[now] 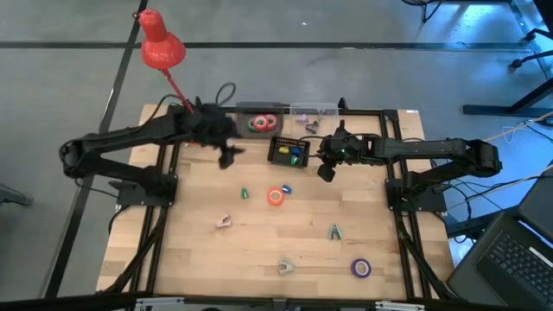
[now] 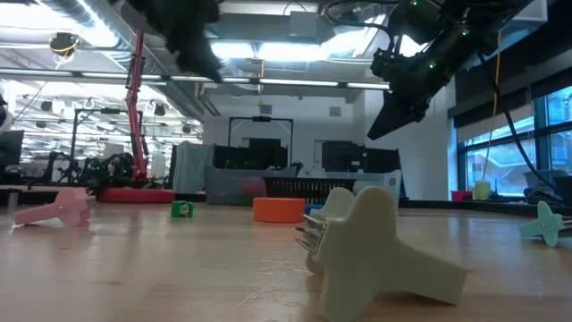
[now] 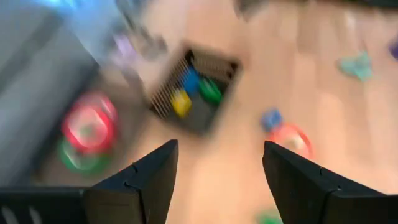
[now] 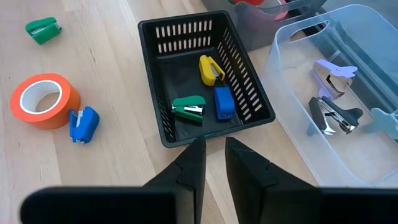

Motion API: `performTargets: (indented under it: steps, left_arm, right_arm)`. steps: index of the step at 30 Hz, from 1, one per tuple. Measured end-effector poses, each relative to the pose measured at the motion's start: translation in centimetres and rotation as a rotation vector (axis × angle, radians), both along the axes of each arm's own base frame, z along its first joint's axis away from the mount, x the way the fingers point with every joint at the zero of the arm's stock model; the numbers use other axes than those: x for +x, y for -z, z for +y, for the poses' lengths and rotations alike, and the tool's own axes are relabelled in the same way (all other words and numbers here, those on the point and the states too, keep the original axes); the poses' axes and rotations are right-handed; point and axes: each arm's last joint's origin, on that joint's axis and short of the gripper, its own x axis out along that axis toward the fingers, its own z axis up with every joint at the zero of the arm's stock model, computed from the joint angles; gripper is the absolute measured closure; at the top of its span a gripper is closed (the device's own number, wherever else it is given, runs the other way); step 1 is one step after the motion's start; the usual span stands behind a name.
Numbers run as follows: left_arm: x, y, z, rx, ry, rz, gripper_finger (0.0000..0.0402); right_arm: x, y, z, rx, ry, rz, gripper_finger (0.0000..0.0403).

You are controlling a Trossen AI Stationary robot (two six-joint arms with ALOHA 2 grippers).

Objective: Pick and place Stapler, Stapler remover, tape
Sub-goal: Put the light green staple remover into the transparent bin

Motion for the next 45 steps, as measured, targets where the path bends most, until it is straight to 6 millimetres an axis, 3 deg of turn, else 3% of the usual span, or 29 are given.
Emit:
performTargets:
  steps: [7, 14, 26, 30, 36, 40, 45]
  left_arm:
    - [-0.9, 1.8, -4.4, -0.202, 0.031, 0.209, 0.0176]
    - [-1.0, 5.1, -7.6, -0.220, 0.100, 0.310, 0.0176]
    - [-0.6, 9.2, -9.1, -0.098, 0.106, 0.212, 0.0176]
    - [-0.4, 10.0, -9.2, -0.095, 0.110, 0.155, 0.0176]
    - [-0.6, 10.9, -9.2, -0.129, 0.076, 0.141, 0.0176]
    - [-0.7, 11.1, -9.1, -0.103, 0.049, 0.142, 0.0176]
    - [-0.5, 10.9, -8.7, -0.022, -0.034, 0.106, 0.0176]
  right_arm:
    - [0.0, 0.0, 0.0, 0.000, 0.000, 0.000, 0.0340]
    - [0.0, 0.0, 0.0, 0.000, 0.000, 0.000, 0.0340]
    - [0.0, 0.0, 0.0, 0.005, 0.000, -0.001, 0.0340]
    - [0.0, 0.1, 0.4, 0.096, -0.085, -0.001, 0.0340]
    - [-1.6, 1.5, 3.0, 0.363, -0.064, 0.199, 0.0340]
    - [-2.7, 2.1, 5.9, 0.347, 0.029, 0.325, 0.0340]
    - [-3.1, 2.1, 8.9, 0.342, 0.116, 0.297, 0.0340]
